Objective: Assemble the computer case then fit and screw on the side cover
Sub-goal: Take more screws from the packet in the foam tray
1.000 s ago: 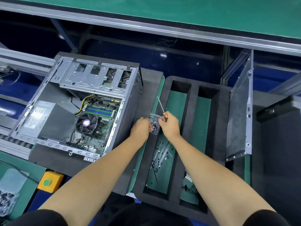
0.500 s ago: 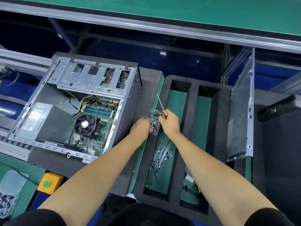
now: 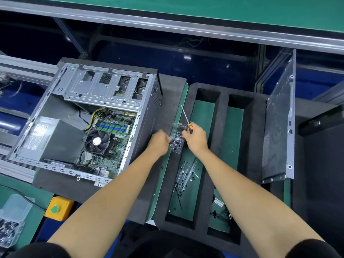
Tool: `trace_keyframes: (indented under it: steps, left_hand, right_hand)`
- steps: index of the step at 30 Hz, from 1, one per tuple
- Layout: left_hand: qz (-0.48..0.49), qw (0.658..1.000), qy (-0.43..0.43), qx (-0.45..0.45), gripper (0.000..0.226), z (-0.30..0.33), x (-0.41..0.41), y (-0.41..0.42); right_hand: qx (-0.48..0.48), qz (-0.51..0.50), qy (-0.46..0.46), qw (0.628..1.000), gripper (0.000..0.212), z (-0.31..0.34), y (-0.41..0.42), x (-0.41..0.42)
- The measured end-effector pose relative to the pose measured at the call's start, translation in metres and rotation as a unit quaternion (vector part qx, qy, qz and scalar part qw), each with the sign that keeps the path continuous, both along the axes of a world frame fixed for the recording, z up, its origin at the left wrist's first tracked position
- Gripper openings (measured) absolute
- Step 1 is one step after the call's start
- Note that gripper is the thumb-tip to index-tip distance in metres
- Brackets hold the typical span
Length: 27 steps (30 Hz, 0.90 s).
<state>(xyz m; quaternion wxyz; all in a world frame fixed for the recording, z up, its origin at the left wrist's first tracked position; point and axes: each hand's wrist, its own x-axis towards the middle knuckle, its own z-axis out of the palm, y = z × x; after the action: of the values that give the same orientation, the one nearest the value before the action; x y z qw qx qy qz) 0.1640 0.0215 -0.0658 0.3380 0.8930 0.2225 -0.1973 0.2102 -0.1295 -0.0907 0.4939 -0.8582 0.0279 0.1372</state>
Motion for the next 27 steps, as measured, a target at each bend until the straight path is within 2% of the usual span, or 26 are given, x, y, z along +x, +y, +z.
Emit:
trace_keyframes:
  steps: [4, 7, 10, 13, 21, 27]
  left_hand:
    - [0.070, 0.995, 0.003, -0.070, 0.022, -0.006, -0.001, 0.000]
    - [0.132, 0.979, -0.005, -0.156, 0.019, -0.004, -0.002, 0.000]
    - [0.148, 0.970, -0.004, -0.192, 0.015, -0.001, -0.001, 0.001]
    - [0.160, 0.961, 0.009, -0.227, 0.019, 0.001, -0.001, 0.000]
    - [0.250, 0.901, 0.032, -0.354, 0.025, 0.006, -0.004, -0.006]
    - [0.280, 0.869, 0.023, -0.406, 0.026, 0.014, -0.005, -0.012]
  right_hand:
    - [0.001, 0.004, -0.004, 1.000, 0.040, -0.001, -0.001, -0.002]
    - [0.004, 0.007, -0.005, 1.000, 0.040, 0.000, 0.000, -0.002]
    - [0.007, 0.000, -0.004, 1.000, 0.038, -0.001, 0.000, -0.002]
    - [0.008, -0.008, -0.004, 1.000, 0.036, -0.001, 0.000, -0.003]
    - [0.013, -0.010, -0.002, 1.000, 0.035, -0.002, -0.001, -0.005]
    - [0.012, -0.011, -0.002, 1.000, 0.035, -0.001, -0.002, -0.006]
